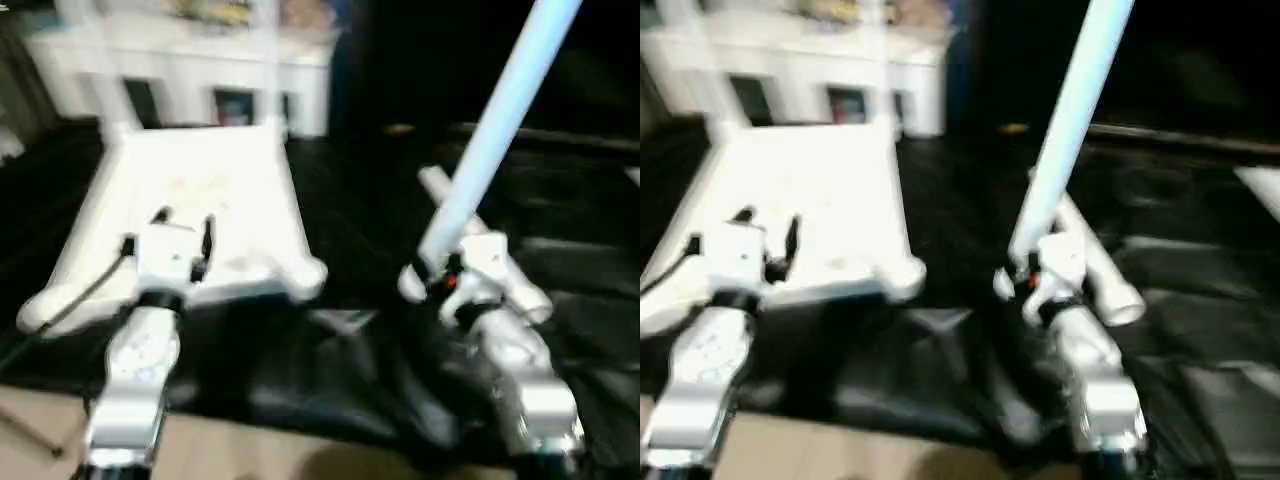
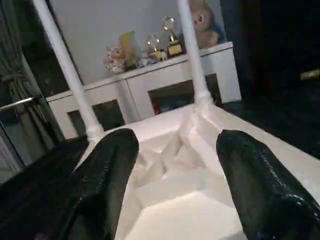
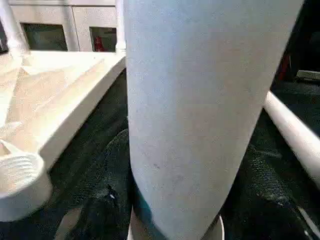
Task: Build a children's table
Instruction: Pick table leg
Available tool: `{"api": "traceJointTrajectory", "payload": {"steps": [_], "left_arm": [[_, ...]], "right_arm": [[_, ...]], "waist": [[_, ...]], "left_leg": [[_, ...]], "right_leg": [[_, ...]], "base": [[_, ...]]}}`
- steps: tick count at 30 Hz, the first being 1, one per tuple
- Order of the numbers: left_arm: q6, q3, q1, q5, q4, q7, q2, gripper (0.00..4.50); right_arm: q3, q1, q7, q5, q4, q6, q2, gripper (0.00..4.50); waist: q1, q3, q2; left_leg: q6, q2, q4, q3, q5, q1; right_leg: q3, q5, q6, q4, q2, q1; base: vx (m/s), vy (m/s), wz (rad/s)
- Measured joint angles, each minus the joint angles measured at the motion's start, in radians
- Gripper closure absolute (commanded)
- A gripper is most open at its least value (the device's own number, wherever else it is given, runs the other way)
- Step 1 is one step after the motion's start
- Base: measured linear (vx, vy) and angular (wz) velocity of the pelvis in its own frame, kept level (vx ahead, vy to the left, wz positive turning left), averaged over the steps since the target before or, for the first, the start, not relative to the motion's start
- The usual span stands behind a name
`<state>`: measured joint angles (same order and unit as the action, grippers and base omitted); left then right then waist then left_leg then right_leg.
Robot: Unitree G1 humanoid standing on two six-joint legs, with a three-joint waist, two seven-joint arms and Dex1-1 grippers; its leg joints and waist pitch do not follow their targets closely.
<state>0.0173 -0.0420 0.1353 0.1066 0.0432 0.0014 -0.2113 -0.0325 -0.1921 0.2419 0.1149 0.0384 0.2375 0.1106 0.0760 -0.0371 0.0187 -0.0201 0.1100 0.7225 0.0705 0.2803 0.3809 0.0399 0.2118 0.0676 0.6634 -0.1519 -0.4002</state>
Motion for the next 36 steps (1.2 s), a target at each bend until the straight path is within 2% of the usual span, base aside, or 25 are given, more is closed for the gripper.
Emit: {"api": "traceJointTrajectory", "payload": {"steps": [2,3,4,5,6,7,8,9,10,11,12,13,14,15,17,19,20,21,23,24,27,29,30,33,36], "left_arm": [[-0.002,-0.001,0.009,0.000,-0.001,0.000,-0.002,1.41],[-0.001,-0.009,0.000,0.000,-0.011,0.000,-0.007,1.41],[0.000,-0.015,-0.004,0.000,-0.022,0.000,-0.012,1.41],[0.001,-0.023,-0.003,0.000,-0.028,0.000,-0.013,1.41],[0.001,-0.025,-0.001,-0.001,-0.028,0.000,-0.013,1.41],[0.000,-0.025,0.004,-0.001,-0.029,0.000,-0.010,1.41],[0.001,-0.015,0.009,-0.001,-0.032,-0.001,-0.004,1.41],[-0.001,0.002,0.017,-0.001,-0.032,-0.005,0.006,1.41],[-0.002,0.002,0.017,-0.002,-0.033,-0.006,0.006,1.41],[-0.002,0.000,0.018,-0.002,-0.037,-0.006,0.004,1.41],[-0.002,0.002,0.027,-0.002,-0.039,-0.006,0.005,1.41],[-0.003,0.002,0.037,-0.002,-0.039,-0.006,0.003,1.41],[-0.003,-0.001,0.036,-0.002,-0.041,-0.006,0.000,1.41],[-0.003,-0.007,0.033,-0.002,-0.050,-0.006,-0.007,1.41],[-0.003,-0.024,0.031,-0.002,-0.060,-0.006,-0.009,1.41],[0.003,-0.028,0.035,0.003,-0.060,0.007,-0.005,1.41],[0.007,-0.027,0.039,0.007,-0.063,0.009,0.001,1.41],[0.009,-0.008,0.044,0.010,-0.065,0.010,0.004,1.41],[0.010,-0.002,0.055,0.009,-0.065,0.009,0.006,1.41],[0.009,-0.007,0.055,0.009,-0.067,0.010,-0.002,1.41],[0.009,-0.022,0.063,0.009,-0.067,0.013,-0.003,1.41],[0.006,-0.032,0.063,0.003,-0.067,0.013,0.001,1.41],[0.004,-0.039,0.064,-0.001,-0.068,0.012,0.004,1.41],[0.003,-0.023,0.060,-0.013,-0.069,-0.001,0.015,1.41],[0.003,-0.020,0.060,-0.018,-0.068,-0.008,0.016,1.41]], "right_arm": [[0.002,0.004,-0.003,0.000,0.015,0.002,-0.007,2.59],[0.016,0.000,-0.002,-0.001,0.018,0.004,-0.019,2.59],[0.036,-0.005,0.000,0.000,0.017,0.004,-0.029,2.59],[0.048,-0.006,0.002,0.000,0.013,0.003,-0.032,2.59],[0.049,-0.010,0.001,-0.001,0.012,0.002,-0.029,2.59],[0.044,-0.014,0.000,-0.001,0.011,0.001,-0.023,2.59],[0.031,-0.011,-0.003,-0.002,0.012,0.000,-0.013,2.59],[0.016,-0.007,-0.008,-0.003,0.022,0.001,-0.007,2.59],[0.008,-0.007,-0.012,-0.004,0.026,0.002,-0.003,2.59],[0.002,-0.008,-0.015,-0.004,0.026,0.001,-0.002,2.59],[-0.006,-0.008,-0.017,-0.004,0.023,0.000,0.002,2.59],[-0.009,-0.009,-0.019,-0.004,0.026,0.000,0.000,2.59],[-0.006,-0.009,-0.018,-0.004,0.030,0.000,-0.001,2.59],[0.005,-0.011,-0.019,-0.004,0.031,0.001,-0.013,2.59],[0.040,-0.016,-0.016,-0.003,0.030,0.001,-0.027,2.59],[0.040,-0.032,-0.016,-0.003,0.029,0.001,-0.022,2.59],[0.036,-0.040,-0.017,-0.003,0.024,0.000,-0.012,2.59],[0.020,-0.035,-0.019,-0.003,0.024,0.001,-0.006,2.59],[0.007,-0.028,-0.020,-0.003,0.030,0.006,-0.007,2.59],[0.008,-0.028,-0.020,-0.003,0.030,0.007,-0.013,2.59],[0.019,-0.025,-0.021,-0.002,0.020,0.015,-0.020,2.59],[0.022,-0.025,-0.022,0.001,0.011,0.021,-0.020,2.59],[0.023,-0.032,-0.022,0.001,0.008,0.022,-0.018,2.59],[0.013,-0.017,-0.020,0.003,0.011,0.026,-0.009,2.59],[0.002,-0.016,-0.018,0.010,0.013,0.033,-0.017,2.59]], "waist": [[-0.016,-0.002,0.003],[-0.028,-0.004,0.006],[-0.035,-0.006,0.009],[-0.040,-0.006,0.007],[-0.041,-0.003,-0.003],[-0.041,-0.001,-0.017],[-0.036,-0.002,-0.017],[-0.020,-0.004,-0.012],[-0.016,-0.005,-0.011],[-0.019,-0.006,-0.012],[-0.027,-0.003,0.000],[-0.036,-0.003,0.004],[-0.045,-0.003,0.003],[-0.060,-0.005,0.009],[-0.071,-0.007,0.011],[-0.066,-0.002,-0.011],[-0.061,-0.001,-0.017],[-0.053,-0.004,-0.005],[-0.046,-0.011,0.009],[-0.053,-0.016,0.024],[-0.049,-0.014,0.039],[-0.036,-0.006,0.025],[-0.026,0.000,0.005],[0.003,-0.001,0.006],[-0.011,-0.005,0.013]], "left_leg": [[0.009,0.002,-0.016,0.029,-0.020,0.002],[0.027,0.000,-0.029,0.035,-0.030,0.004],[0.038,-0.005,-0.038,0.039,-0.036,0.003],[0.049,-0.013,-0.047,0.047,-0.043,0.003],[0.061,-0.025,-0.055,0.066,-0.050,0.004],[0.068,-0.038,-0.059,0.082,-0.055,0.006],[0.072,-0.041,-0.058,0.098,-0.055,0.010],[0.085,-0.042,-0.006,0.071,-0.024,0.022],[0.072,-0.039,0.051,0.024,-0.019,0.026],[0.048,-0.025,0.068,-0.010,-0.012,0.019],[0.009,0.012,0.013,-0.025,0.012,0.001],[-0.034,0.022,0.002,-0.005,0.007,0.002],[-0.014,0.016,-0.009,0.007,-0.003,0.002],[0.010,0.008,-0.026,0.014,-0.017,0.002],[0.038,-0.007,-0.045,0.023,-0.033,0.002],[0.064,-0.039,-0.060,0.056,-0.048,0.007],[0.069,-0.052,-0.058,0.066,-0.051,0.016],[0.073,-0.053,-0.060,0.078,-0.055,0.024],[0.065,-0.047,-0.058,0.076,-0.051,0.024],[0.063,-0.038,-0.056,0.062,-0.052,0.022],[0.048,-0.013,-0.071,0.057,-0.061,0.038],[0.037,-0.015,-0.090,0.060,-0.068,0.053],[0.025,-0.022,-0.094,0.068,-0.076,0.064],[0.021,-0.017,-0.096,0.066,-0.075,0.060],[0.020,0.010,-0.095,0.070,-0.103,0.051]], "right_leg": [[-0.011,-0.006,-0.009,-0.027,0.007,-0.001],[-0.018,0.020,-0.081,-0.025,0.018,-0.005],[0.002,0.040,-0.112,0.006,0.024,-0.011],[0.027,0.046,-0.119,0.039,0.036,-0.016],[0.045,0.046,-0.119,0.042,0.059,-0.010],[0.038,0.031,-0.079,0.027,0.068,-0.003],[0.023,0.027,-0.060,0.021,0.053,-0.001],[0.011,0.012,-0.044,0.011,0.041,-0.006],[0.010,0.003,-0.034,0.007,0.029,-0.006],[0.013,-0.003,-0.024,0.002,0.016,-0.004],[0.016,-0.012,-0.014,-0.009,0.010,-0.004],[0.012,-0.017,-0.010,-0.020,0.003,-0.003],[-0.002,-0.010,-0.024,-0.039,0.013,-0.003],[0.000,0.025,-0.088,-0.031,0.016,-0.010],[0.032,0.048,-0.124,0.047,0.041,-0.016],[0.053,0.048,-0.123,0.047,0.080,-0.002],[0.032,0.048,-0.089,0.034,0.086,0.005],[0.032,0.036,-0.081,0.025,0.077,0.001],[0.037,0.024,-0.080,0.008,0.081,0.010],[0.035,0.032,-0.086,0.000,0.099,0.019],[0.033,0.048,-0.073,0.087,0.110,0.020],[0.026,0.047,-0.074,0.031,0.098,0.045],[0.021,0.070,-0.036,-0.004,0.077,0.048],[0.039,0.058,-0.042,0.002,0.060,0.037],[0.060,0.053,-0.045,-0.006,0.067,0.033]], "base": [[-0.055,0.132,0.20],[-0.064,0.173,0.23],[-0.064,0.173,0.23],[-0.054,0.186,0.03],[-0.057,0.138,-0.04],[-0.057,0.138,-0.04],[-0.056,0.130,0.07],[-0.051,0.168,-0.06],[-0.051,0.168,-0.06],[-0.062,0.205,-0.30],[-0.073,0.243,-0.07],[-0.073,0.243,-0.07],[-0.089,0.232,0.19],[-0.087,0.245,0.12],[-0.080,0.251,0.08],[-0.073,0.180,0.01],[-0.093,0.144,-0.09],[-0.114,0.141,0.02],[-0.110,0.129,0.02],[-0.105,0.092,-0.03],[-0.094,0.047,0.10],[-0.084,-0.037,0.12],[-0.067,-0.100,-0.06],[-0.048,-0.081,-0.19],[-0.047,-0.020,-0.33]]}}
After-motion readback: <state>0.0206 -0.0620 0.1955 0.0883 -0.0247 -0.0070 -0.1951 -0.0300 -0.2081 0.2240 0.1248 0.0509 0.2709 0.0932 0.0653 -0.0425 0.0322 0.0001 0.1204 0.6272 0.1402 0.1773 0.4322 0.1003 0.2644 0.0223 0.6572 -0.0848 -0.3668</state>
